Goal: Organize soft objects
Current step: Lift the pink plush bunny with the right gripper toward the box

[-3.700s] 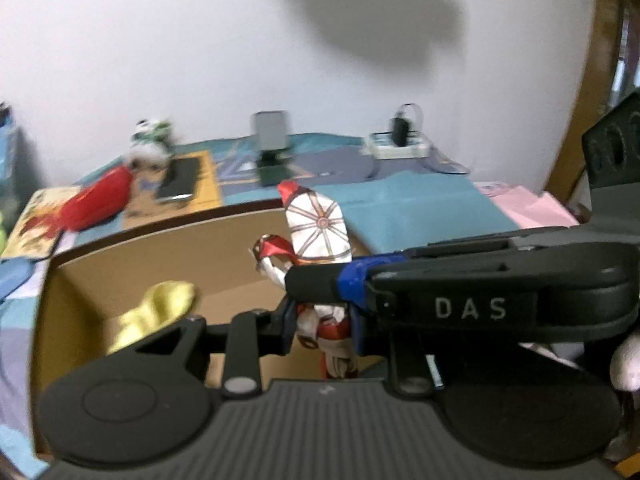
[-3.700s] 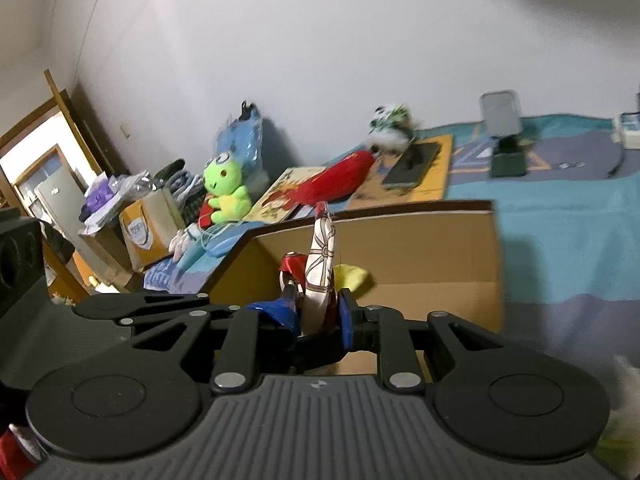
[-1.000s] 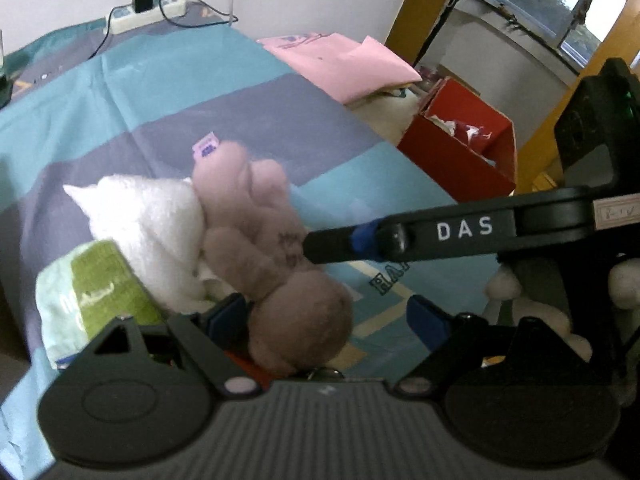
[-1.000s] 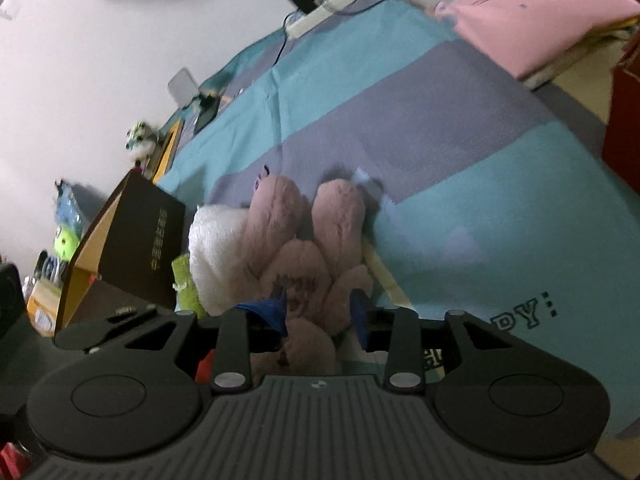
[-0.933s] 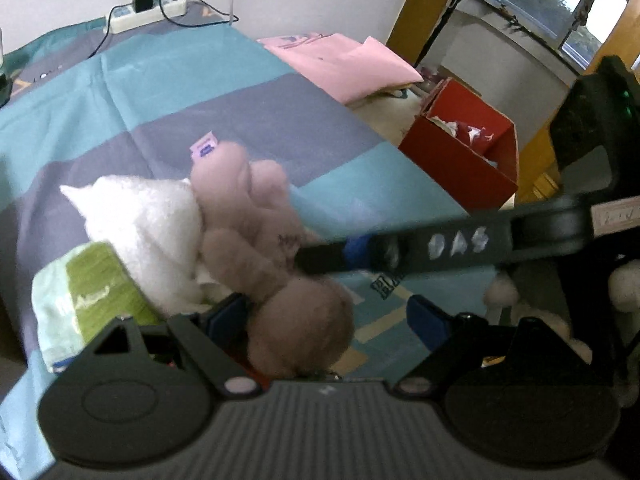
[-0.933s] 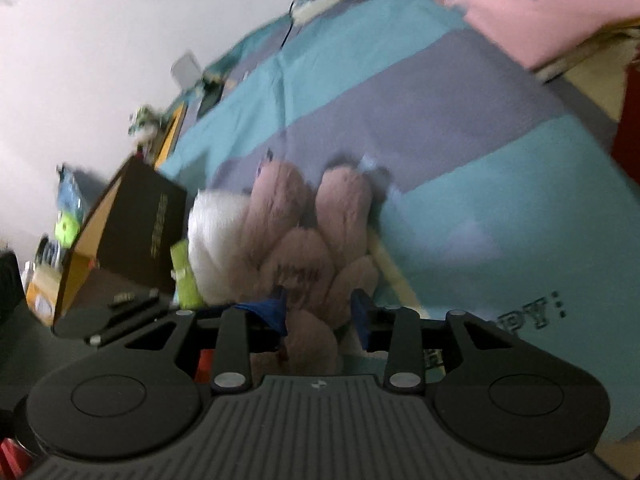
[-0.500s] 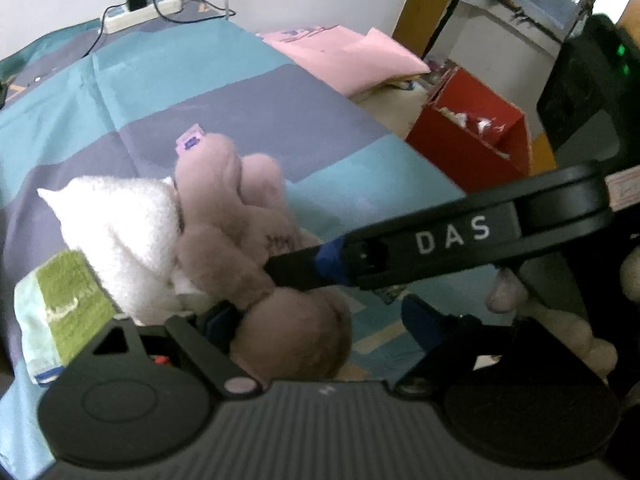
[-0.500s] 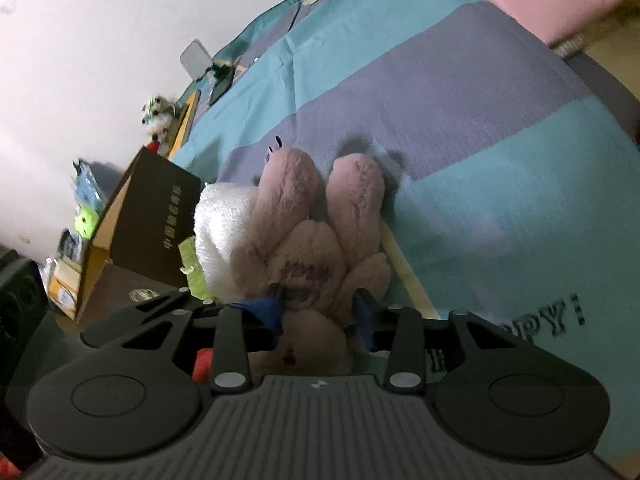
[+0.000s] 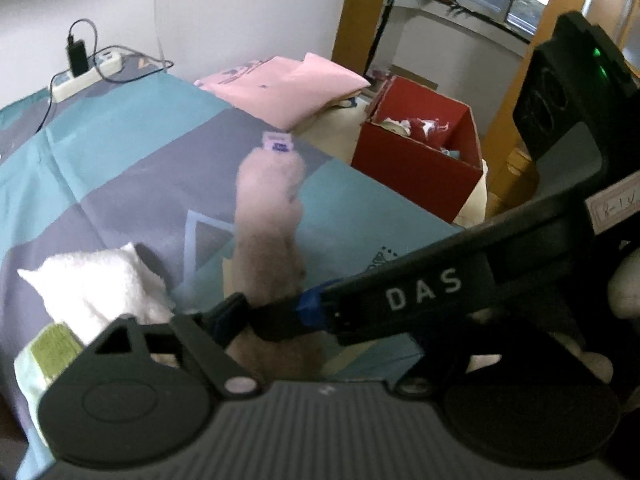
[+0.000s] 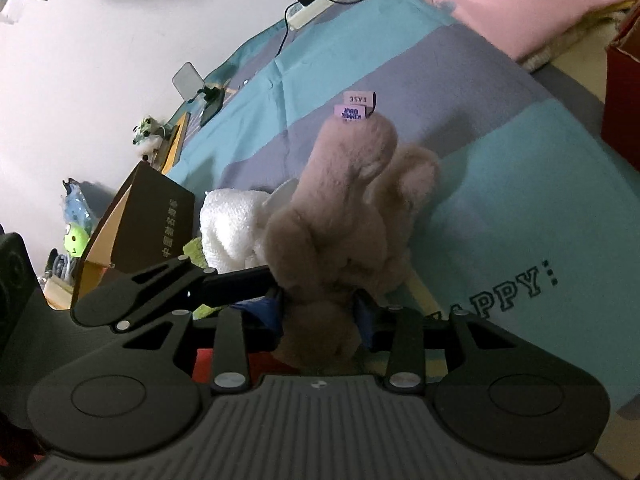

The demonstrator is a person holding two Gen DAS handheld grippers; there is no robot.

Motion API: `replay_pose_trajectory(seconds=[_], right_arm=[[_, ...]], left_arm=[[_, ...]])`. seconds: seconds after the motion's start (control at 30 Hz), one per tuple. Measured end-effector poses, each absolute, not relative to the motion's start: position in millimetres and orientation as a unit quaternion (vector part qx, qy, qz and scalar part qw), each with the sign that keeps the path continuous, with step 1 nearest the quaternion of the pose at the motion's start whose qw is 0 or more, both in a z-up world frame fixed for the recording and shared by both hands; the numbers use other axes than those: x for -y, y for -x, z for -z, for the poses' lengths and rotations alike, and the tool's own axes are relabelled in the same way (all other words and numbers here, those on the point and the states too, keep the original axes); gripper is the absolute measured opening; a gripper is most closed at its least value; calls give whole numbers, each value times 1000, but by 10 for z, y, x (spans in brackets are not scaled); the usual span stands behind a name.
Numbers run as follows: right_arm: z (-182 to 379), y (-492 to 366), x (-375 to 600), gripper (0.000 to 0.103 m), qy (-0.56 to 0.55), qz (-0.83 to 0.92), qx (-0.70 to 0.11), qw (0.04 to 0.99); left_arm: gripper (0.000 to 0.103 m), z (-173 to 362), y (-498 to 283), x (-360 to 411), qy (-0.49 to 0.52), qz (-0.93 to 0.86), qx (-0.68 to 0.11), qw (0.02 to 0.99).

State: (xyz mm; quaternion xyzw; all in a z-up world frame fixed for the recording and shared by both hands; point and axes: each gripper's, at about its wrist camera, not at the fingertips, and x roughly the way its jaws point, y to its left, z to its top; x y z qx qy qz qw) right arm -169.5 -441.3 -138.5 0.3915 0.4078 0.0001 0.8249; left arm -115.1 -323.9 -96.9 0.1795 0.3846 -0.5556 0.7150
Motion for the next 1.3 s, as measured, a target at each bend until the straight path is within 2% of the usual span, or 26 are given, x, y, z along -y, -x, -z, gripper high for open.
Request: replay_pose_trajectory(seconds=[0.13,0.23,0.37,0.6,0.77,1.03,1.3], right_arm=[[1535,1666,4447,26,-434,2,-391,811],[1642,1663,4515,31,-482,6,-385,787],[1661,1639,4511,30,-490,-3,-385,782],[1314,1638,4359,30,-406,-15,-380,831],[903,1549,4231,29,-378,-49,-346,858],[314,962,3625,29,-315,-154,-305,885],[84,214,2777,29,-259,-255,-307,879]], left_arm=[[91,1085,1098,3198,-190,548,-377,722],[91,1146,1037,3195,-184,549,-377,723],[88,1160,973,3176,-165,557,-385,717],[88,935,1001,3046,-124,570,-371,722],[88,501,963,2763,-84,569,-321,752],[88,-56,801,1993,-60,496,-229,835],[88,-174,457,1097,-39,398,-210,892]])
